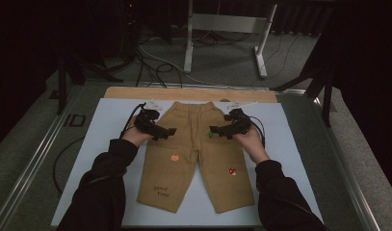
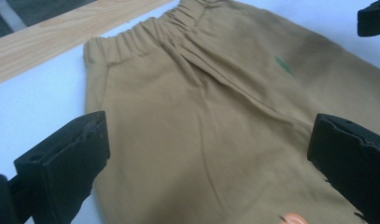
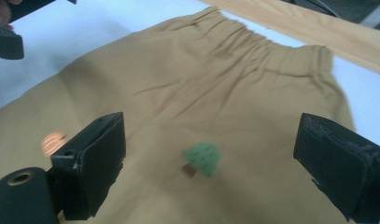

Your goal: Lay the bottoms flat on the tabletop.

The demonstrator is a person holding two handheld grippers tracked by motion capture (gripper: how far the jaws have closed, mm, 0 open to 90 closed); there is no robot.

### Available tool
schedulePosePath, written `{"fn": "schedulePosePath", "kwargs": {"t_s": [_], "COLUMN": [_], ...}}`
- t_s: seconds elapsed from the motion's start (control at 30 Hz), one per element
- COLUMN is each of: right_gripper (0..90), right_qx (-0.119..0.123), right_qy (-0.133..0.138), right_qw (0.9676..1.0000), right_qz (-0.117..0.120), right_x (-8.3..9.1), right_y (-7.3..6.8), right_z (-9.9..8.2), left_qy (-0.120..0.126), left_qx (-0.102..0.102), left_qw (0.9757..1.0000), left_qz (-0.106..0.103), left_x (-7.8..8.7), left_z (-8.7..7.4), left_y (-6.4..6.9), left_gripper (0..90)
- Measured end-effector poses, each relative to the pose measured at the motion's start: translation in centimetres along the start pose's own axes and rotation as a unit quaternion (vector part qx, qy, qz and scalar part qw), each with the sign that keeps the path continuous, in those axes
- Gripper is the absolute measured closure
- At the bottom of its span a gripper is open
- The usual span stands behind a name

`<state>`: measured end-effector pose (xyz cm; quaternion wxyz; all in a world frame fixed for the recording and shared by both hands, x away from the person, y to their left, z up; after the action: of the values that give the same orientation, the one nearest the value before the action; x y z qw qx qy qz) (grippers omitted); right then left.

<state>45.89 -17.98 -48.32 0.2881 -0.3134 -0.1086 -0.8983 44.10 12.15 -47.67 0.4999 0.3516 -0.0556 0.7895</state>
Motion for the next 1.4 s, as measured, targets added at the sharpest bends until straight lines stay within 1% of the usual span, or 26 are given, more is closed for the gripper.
{"fn": "schedulePosePath", "kwargs": {"t_s": [0.07, 0.13, 0.2, 0.23, 0.27, 0.3, 0.37, 0.4, 0.43, 0.47, 0.5, 0.53, 0.57, 0.6, 0.63, 0.67, 0.77, 0.8, 0.93, 1.0, 1.07, 1.2, 1.27, 1.3, 1.37, 1.4], "right_gripper": [9.2, 9.2, 9.2, 9.2, 9.2, 9.2, 9.2, 9.2, 9.2, 9.2, 9.2, 9.3, 9.3, 9.3, 9.3, 9.3, 9.3, 9.3, 9.3, 9.3, 9.3, 9.3, 9.3, 9.3, 9.3, 9.3], "right_qx": [0.009, 0.02, 0.019, 0.018, 0.022, 0.022, 0.02, 0.024, 0.024, 0.023, 0.023, 0.013, 0.013, 0.017, 0.017, 0.019, 0.021, 0.039, 0.035, 0.043, 0.041, 0.042, 0.045, 0.051, 0.05, 0.04], "right_qy": [-0.004, -0.004, -0.003, -0.005, 0.0, 0.0, -0.001, 0.002, 0.002, 0.011, 0.011, 0.02, 0.02, 0.028, 0.028, 0.037, 0.035, 0.032, 0.032, 0.027, 0.026, 0.033, 0.028, 0.025, 0.025, 0.03], "right_qw": [0.9999, 0.9998, 0.9998, 0.9997, 0.9995, 0.9995, 0.9992, 0.9989, 0.9989, 0.9987, 0.9987, 0.9984, 0.9984, 0.9981, 0.9981, 0.9978, 0.9979, 0.9978, 0.998, 0.9979, 0.998, 0.9978, 0.9981, 0.998, 0.9981, 0.9983], "right_qz": [0.008, 0.006, 0.01, 0.012, 0.024, 0.024, 0.035, 0.041, 0.041, 0.044, 0.044, 0.052, 0.052, 0.053, 0.053, 0.052, 0.051, 0.043, 0.042, 0.039, 0.039, 0.039, 0.033, 0.029, 0.027, 0.028], "right_x": [0.4, 0.9, 1.1, 1.4, 2.2, 2.2, 2.8, 3.4, 3.4, 4.1, 4.1, 4.7, 4.7, 5.3, 5.3, 5.7, 5.9, 6.5, 7.4, 7.9, 8.4, 9.8, 10.4, 10.7, 11.0, 11.6], "right_y": [-0.4, -0.7, -0.9, -1.1, -1.5, -1.5, -1.9, -2.3, -2.3, -2.6, -2.6, -3.0, -3.0, -3.2, -3.2, -3.5, -3.5, -3.8, -4.0, -4.0, -4.1, -4.3, -4.5, -4.6, -4.5, -4.5], "right_z": [-0.3, -0.8, -1.1, -1.4, -2.2, -2.2, -2.8, -3.5, -3.5, -4.3, -4.3, -5.2, -5.2, -6.0, -6.0, -6.8, -7.2, -8.1, -9.3, -9.9, -10.4, -11.6, -12.3, -12.6, -12.9, -13.4], "left_qy": [0.004, 0.008, 0.005, 0.001, 0.002, 0.002, 0.006, -0.001, -0.001, 0.001, 0.001, 0.0, 0.0, -0.002, -0.002, -0.007, -0.005, -0.006, -0.001, -0.01, -0.01, -0.003, -0.002, 0.005, 0.005, 0.009], "left_qx": [-0.005, -0.003, -0.004, -0.007, -0.01, -0.01, -0.006, -0.007, -0.007, -0.009, -0.009, -0.011, -0.011, -0.014, -0.014, -0.02, -0.02, -0.022, -0.025, -0.031, -0.033, -0.032, -0.038, -0.035, -0.035, -0.023], "left_qw": [1.0, 1.0, 1.0, 1.0, 1.0, 1.0, 1.0, 0.9999, 0.9999, 0.9999, 0.9999, 0.9998, 0.9998, 0.9998, 0.9998, 0.9996, 0.9996, 0.9995, 0.9995, 0.9993, 0.9992, 0.9995, 0.9993, 0.9993, 0.9993, 0.9997], "left_qz": [-0.001, -0.002, -0.004, -0.004, -0.001, -0.001, -0.004, -0.01, -0.01, -0.013, -0.013, -0.017, -0.017, -0.014, -0.014, -0.018, -0.019, -0.022, -0.021, -0.016, -0.02, -0.003, 0.005, 0.009, 0.009, 0.007], "left_x": [0.3, 0.6, 0.8, 1.1, 1.4, 1.4, 1.6, 1.7, 1.7, 2.0, 2.0, 2.4, 2.4, 2.6, 2.6, 3.1, 3.3, 3.9, 4.7, 5.2, 5.7, 7.0, 7.7, 8.0, 8.0, 8.7], "left_z": [-0.6, -1.3, -1.6, -2.3, -3.1, -3.1, -4.1, -5.1, -5.1, -5.9, -5.9, -6.6, -6.6, -7.1, -7.1, -7.7, -7.9, -8.5, -9.7, -10.7, -11.4, -13.0, -13.8, -14.2, -14.2, -15.4], "left_y": [0.4, 0.8, 1.0, 1.3, 1.8, 1.8, 2.3, 2.9, 2.9, 3.5, 3.5, 4.1, 4.1, 4.7, 4.7, 5.3, 5.7, 6.3, 7.5, 8.2, 8.7, 9.8, 10.2, 10.4, 10.4, 10.8], "left_gripper": [0.4, 0.4, 0.4, 0.4, 0.4, 0.4, 0.4, 0.4, 0.4, 0.4, 0.4, 0.4, 0.4, 0.4, 0.4, 0.4, 0.4, 0.4, 0.4, 0.4, 0.4, 0.4, 0.4, 0.4, 0.4, 0.4]}}
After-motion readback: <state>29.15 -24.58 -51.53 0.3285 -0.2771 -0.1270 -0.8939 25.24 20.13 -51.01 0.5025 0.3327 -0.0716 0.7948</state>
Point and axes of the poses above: each handheld gripper's, and its own axes: x roughly backward along the jaws, z roughly out of its top, y roughly to its right, the point moved 3 cm from there along -x, roughly forward along the jaws, and after that the axes turned 15 degrees about -z, right-handed, at the moved point
